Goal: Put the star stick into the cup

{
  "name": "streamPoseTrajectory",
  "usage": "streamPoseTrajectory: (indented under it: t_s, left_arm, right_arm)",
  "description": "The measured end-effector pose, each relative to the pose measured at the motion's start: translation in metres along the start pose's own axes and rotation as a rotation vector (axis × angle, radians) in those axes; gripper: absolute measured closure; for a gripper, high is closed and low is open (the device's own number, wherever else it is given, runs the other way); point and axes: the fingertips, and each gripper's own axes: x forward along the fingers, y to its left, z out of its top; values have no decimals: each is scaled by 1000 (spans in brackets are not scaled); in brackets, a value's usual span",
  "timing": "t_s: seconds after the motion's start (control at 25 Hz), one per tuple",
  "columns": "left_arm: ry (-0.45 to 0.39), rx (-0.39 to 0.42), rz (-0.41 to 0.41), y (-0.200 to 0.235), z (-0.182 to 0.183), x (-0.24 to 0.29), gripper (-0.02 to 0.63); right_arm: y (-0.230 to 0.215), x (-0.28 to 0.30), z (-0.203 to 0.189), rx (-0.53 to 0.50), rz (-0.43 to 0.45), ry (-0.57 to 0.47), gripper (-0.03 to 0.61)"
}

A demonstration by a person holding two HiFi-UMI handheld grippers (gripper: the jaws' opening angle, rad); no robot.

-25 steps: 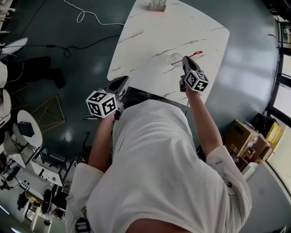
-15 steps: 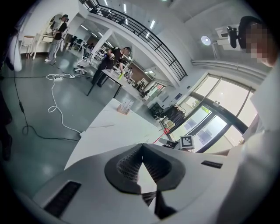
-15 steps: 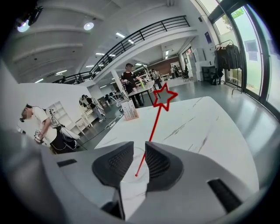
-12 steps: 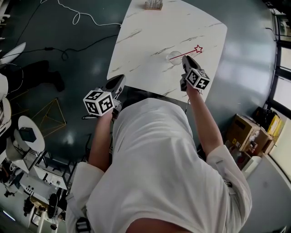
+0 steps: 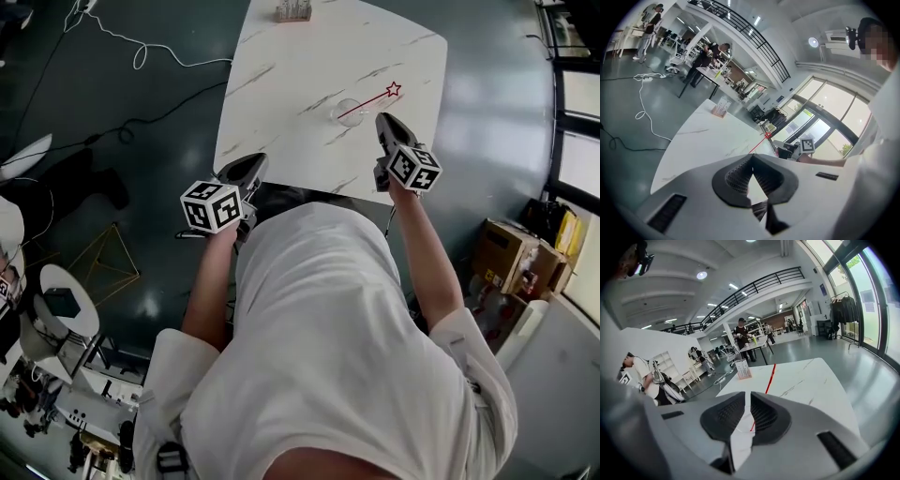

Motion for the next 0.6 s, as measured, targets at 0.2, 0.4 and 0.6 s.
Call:
streamPoseTrajectory:
  t_s: [0.2,0.4,0.6]
  left_arm:
    - [30,20,-32,-13,-9,14,600]
    - [65,61,-48,-24,-25,19,600]
    - [37,69,-32,-38,-35,9,600]
  right_arm:
    - [-1,-36,9,24,-7,-40,540]
    - [9,-68,10,41,33,-80,552]
    - [22,-100,1,-49,117,-74,554]
